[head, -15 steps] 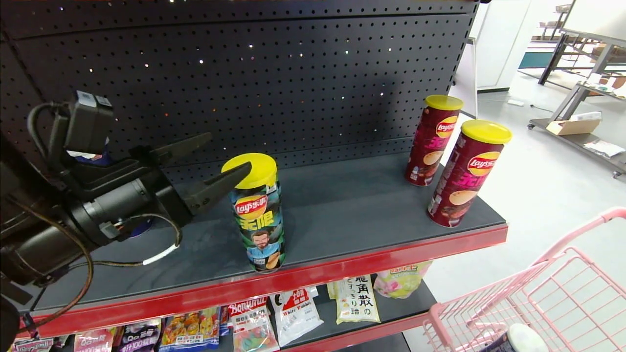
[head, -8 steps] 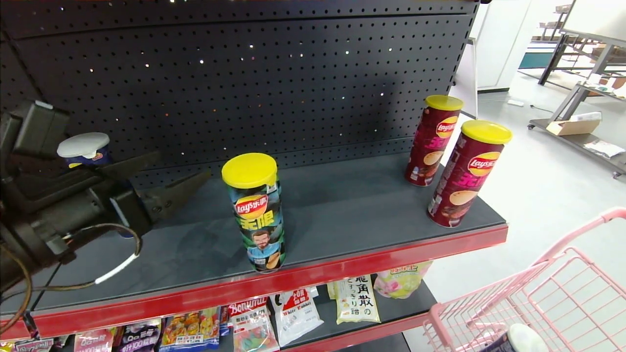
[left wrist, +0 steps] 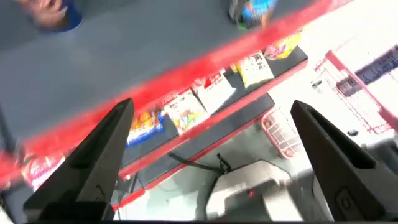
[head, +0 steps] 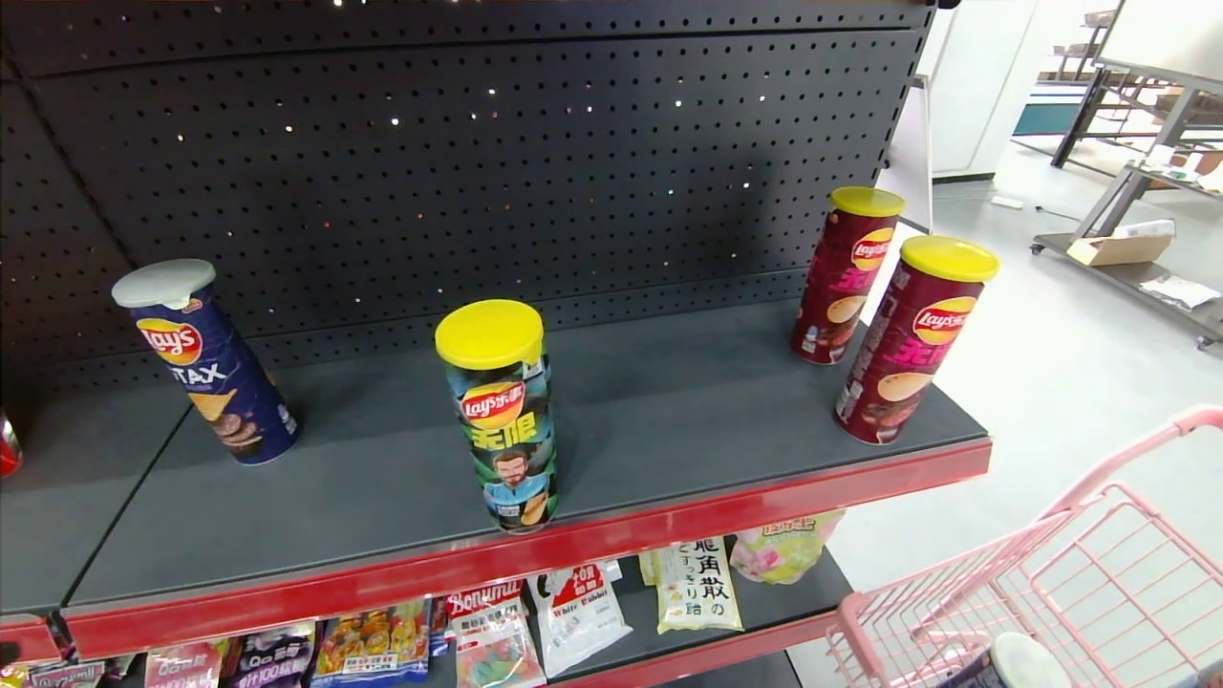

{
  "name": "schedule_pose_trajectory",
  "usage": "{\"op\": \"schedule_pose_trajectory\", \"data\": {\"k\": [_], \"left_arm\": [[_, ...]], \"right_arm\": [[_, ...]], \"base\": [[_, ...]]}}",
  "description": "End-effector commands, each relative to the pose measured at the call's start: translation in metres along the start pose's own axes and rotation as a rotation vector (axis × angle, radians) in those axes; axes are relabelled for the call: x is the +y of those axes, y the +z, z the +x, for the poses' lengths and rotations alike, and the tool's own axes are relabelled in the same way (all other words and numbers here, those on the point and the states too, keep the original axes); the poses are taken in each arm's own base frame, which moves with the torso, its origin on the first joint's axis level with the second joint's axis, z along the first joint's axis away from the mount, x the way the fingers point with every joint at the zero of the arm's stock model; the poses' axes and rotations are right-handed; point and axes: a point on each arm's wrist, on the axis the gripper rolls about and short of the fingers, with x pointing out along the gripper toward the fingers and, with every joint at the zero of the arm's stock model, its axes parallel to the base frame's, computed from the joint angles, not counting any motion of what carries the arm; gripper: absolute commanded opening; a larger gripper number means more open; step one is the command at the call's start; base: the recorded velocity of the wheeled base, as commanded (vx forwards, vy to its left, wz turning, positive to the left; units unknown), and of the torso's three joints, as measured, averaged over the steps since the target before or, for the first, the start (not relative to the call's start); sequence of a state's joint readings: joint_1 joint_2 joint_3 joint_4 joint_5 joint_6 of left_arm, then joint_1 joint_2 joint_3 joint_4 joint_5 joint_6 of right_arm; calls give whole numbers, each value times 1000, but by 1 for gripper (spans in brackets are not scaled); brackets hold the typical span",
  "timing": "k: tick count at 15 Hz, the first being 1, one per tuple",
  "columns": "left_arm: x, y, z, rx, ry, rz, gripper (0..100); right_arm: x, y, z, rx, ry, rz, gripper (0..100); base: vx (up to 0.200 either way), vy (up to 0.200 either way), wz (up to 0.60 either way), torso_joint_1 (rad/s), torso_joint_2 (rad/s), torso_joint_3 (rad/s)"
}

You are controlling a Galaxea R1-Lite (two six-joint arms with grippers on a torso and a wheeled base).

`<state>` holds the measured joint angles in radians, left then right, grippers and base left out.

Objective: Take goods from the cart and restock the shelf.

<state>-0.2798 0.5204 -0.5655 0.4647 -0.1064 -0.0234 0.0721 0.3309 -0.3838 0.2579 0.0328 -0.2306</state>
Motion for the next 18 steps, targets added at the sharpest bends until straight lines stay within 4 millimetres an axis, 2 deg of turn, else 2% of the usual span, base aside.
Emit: {"op": "schedule_pose_trajectory", "data": {"k": [1,2,9,12,13,14,15,18], "left_arm": [[-3,-36,-41,-152,13,15,100],[-3,-39,-39,-143,16,13,100],[-2,-44,-36,-131,43,47,100],[-2,-45,-37,-136,52,48,100],[-1,-63,-34,-147,57,47,100],[-1,-70,-34,-157,61,47,100],[0,-80,-33,-169,119,37,100],[1,-81,-34,-156,216,0,100]], "right_arm": [[0,0,3,12,4,1,0],[0,-1,2,12,4,1,0],[0,-2,3,15,6,1,0],[0,-1,4,17,6,1,0],[-4,16,14,42,10,-22,0],[-6,22,23,60,22,-24,0],[-8,35,40,40,74,-20,0],[-6,68,92,-10,264,-23,0]], "base": [[0,0,0,0,0,0],[0,0,0,0,0,0],[0,0,600,4,0,7],[0,0,0,0,0,0],[0,0,0,0,0,0],[0,0,0,0,0,0],[0,0,0,0,0,0],[0,0,0,0,0,0]]}}
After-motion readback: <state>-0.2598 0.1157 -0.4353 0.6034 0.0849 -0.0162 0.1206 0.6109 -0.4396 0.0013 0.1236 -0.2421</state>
